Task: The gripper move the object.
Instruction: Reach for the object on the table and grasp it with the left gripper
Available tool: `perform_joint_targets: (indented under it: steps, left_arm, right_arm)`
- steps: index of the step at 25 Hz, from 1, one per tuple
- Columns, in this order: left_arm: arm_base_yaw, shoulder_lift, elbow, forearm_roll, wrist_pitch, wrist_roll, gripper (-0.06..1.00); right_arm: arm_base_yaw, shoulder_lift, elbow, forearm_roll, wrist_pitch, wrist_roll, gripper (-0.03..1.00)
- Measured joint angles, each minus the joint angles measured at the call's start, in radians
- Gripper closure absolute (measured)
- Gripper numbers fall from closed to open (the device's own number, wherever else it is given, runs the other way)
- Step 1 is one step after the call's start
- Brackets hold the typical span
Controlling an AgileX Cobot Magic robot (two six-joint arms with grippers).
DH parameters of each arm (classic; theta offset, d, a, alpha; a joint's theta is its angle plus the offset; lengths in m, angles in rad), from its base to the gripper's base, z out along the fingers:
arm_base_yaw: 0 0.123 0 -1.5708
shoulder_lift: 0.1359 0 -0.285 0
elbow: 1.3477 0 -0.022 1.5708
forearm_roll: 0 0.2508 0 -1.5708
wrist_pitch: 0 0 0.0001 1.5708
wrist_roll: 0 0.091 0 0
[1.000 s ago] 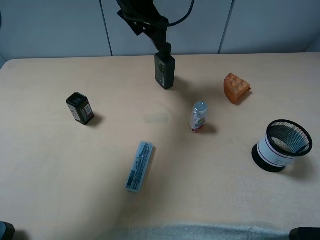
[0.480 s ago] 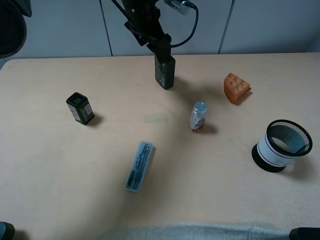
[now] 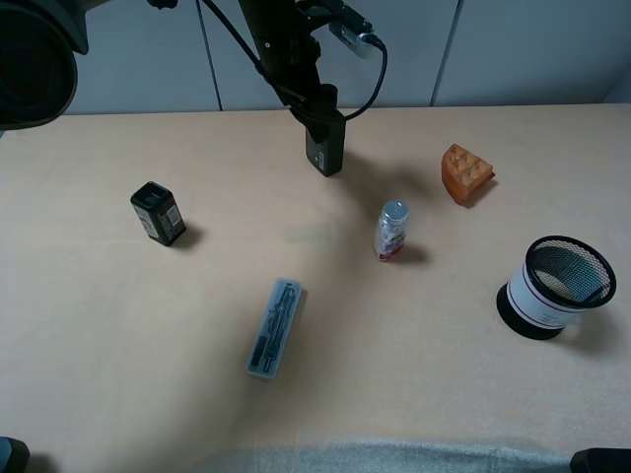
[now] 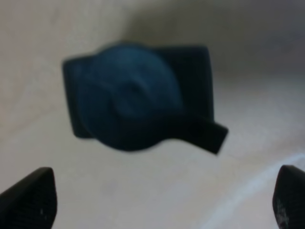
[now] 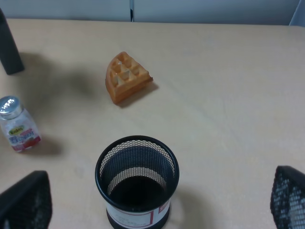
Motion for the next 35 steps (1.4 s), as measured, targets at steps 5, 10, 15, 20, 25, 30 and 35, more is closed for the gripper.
perform_joint_targets:
  steps: [5, 10, 15, 20, 25, 30, 35]
  left_arm:
    - [-0.002, 0.005, 0.000, -0.006, -0.048, 0.018, 0.05]
    - [-0.002, 0.035, 0.000, -0.025, -0.087, 0.037, 0.05]
    - [-0.002, 0.055, 0.000, -0.027, -0.135, 0.050, 0.05]
    - [-0.002, 0.081, 0.000, -0.045, -0.169, 0.067, 0.06]
    - [-0.010, 0.084, 0.000, -0.048, -0.205, 0.071, 0.09]
    - [-0.010, 0.085, 0.000, -0.061, -0.209, 0.073, 0.15]
    - [-0.010, 0.086, 0.000, -0.066, -0.220, 0.072, 0.18]
  right_arm:
    - [0.000, 0.000, 0.000, 0.000, 0.000, 0.000, 0.28]
    - [0.000, 0.000, 0.000, 0.000, 0.000, 0.000, 0.28]
    - [0.000, 0.000, 0.000, 0.000, 0.000, 0.000, 0.28]
    - [0.000, 0.000, 0.000, 0.000, 0.000, 0.000, 0.28]
    - [0.000, 0.000, 0.000, 0.000, 0.000, 0.000, 0.28]
    - [0.000, 0.000, 0.000, 0.000, 0.000, 0.000, 0.28]
    - [0.000, 0.000, 0.000, 0.000, 0.000, 0.000, 0.28]
